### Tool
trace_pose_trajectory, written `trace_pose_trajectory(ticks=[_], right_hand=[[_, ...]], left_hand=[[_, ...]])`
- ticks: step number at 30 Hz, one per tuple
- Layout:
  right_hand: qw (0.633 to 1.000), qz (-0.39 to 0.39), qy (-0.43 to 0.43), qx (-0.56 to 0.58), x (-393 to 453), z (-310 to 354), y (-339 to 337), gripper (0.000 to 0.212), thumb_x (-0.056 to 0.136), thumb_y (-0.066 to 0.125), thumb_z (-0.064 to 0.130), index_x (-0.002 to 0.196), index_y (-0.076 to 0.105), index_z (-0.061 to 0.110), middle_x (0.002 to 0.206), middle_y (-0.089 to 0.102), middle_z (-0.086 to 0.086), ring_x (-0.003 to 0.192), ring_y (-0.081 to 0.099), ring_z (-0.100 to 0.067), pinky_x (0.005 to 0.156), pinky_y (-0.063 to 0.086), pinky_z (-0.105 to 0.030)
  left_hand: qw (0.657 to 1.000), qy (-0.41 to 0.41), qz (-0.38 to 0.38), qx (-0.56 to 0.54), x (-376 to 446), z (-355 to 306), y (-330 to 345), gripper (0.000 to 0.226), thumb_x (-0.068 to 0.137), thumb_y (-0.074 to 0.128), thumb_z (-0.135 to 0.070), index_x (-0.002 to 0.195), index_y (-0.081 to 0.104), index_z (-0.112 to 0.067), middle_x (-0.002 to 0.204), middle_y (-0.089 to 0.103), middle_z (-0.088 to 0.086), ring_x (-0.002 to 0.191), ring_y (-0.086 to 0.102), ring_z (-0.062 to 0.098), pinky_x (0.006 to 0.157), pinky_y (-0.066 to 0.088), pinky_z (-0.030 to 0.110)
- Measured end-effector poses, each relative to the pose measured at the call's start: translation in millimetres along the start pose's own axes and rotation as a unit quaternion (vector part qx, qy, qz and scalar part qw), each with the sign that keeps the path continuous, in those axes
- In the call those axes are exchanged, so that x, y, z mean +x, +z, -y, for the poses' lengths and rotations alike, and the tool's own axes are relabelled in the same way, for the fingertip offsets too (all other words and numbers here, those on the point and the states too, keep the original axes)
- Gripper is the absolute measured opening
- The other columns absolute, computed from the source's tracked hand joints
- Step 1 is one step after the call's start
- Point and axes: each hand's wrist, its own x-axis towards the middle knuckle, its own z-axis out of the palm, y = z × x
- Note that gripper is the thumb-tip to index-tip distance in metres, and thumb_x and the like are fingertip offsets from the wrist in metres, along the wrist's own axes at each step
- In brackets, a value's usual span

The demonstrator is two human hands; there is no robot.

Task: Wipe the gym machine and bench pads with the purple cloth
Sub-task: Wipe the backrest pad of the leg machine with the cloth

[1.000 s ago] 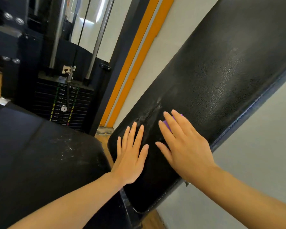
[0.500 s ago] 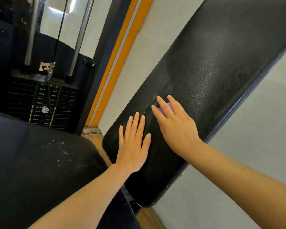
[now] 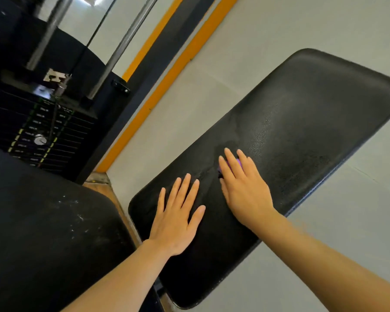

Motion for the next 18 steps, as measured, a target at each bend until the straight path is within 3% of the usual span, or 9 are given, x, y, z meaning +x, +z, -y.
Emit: trace_pose_trajectory(ticks=[3,6,8,10,13,18], right_hand=[[0.999,0.011,0.046,0.018,75.2,-2.7,16.1,0.048,0.097,0.056,0.024,0.139,0.051,0.000,0.148,0.044,-0.022,0.134,0.042,-0.045,0.109,0.039,-0.052],[0.996,0.023,0.078,0.032,103.7,-3.8,13.8,0.049,0.101,0.050,0.027,0.144,0.046,0.003,0.152,0.039,-0.021,0.139,0.034,-0.045,0.112,0.035,-0.052],[0.997,-0.019,0.068,0.020,79.1,-0.9,6.4,0.048,0.099,0.052,0.029,0.139,0.052,0.002,0.146,0.047,-0.021,0.134,0.042,-0.046,0.104,0.045,-0.052],[0.999,-0.021,0.037,0.013,36.1,1.4,-2.5,0.050,0.100,0.041,0.031,0.139,0.052,0.002,0.145,0.049,-0.019,0.133,0.044,-0.044,0.103,0.047,-0.050],[1.000,-0.013,0.001,0.010,6.9,-3.8,-11.5,0.055,0.097,0.035,0.033,0.138,0.054,0.001,0.143,0.051,-0.018,0.132,0.047,-0.042,0.104,0.046,-0.049],[0.998,-0.011,0.053,0.027,100.2,-18.1,15.6,0.051,0.094,0.033,0.025,0.124,0.063,-0.004,0.131,0.059,-0.025,0.119,0.055,-0.049,0.098,0.049,-0.053]], left_hand=[[1.000,0.002,0.018,-0.011,1.7,-0.4,-5.2,0.066,0.078,-0.024,-0.071,0.137,-0.040,-0.043,0.139,-0.055,-0.023,0.129,-0.050,-0.002,0.107,-0.033,0.032],[1.000,0.010,0.021,-0.006,2.0,2.7,-7.2,0.066,0.082,-0.017,-0.071,0.139,-0.038,-0.045,0.140,-0.054,-0.023,0.131,-0.049,-0.002,0.110,-0.031,0.032],[1.000,0.019,0.014,0.006,1.9,5.9,-5.5,0.067,0.081,-0.023,-0.073,0.139,-0.039,-0.045,0.142,-0.053,-0.022,0.132,-0.048,-0.001,0.111,-0.030,0.033],[1.000,0.020,0.013,0.012,2.4,4.3,-5.2,0.069,0.076,-0.028,-0.075,0.137,-0.042,-0.045,0.143,-0.053,-0.021,0.133,-0.048,0.000,0.110,-0.031,0.032],[1.000,0.012,0.015,0.002,3.2,0.7,-7.7,0.065,0.082,-0.017,-0.071,0.137,-0.040,-0.045,0.142,-0.052,-0.022,0.132,-0.048,0.000,0.109,-0.032,0.032],[1.000,0.012,0.021,-0.002,3.1,1.0,-10.1,0.062,0.088,-0.006,-0.067,0.137,-0.038,-0.047,0.144,-0.050,-0.023,0.133,-0.047,0.000,0.113,-0.029,0.034]])
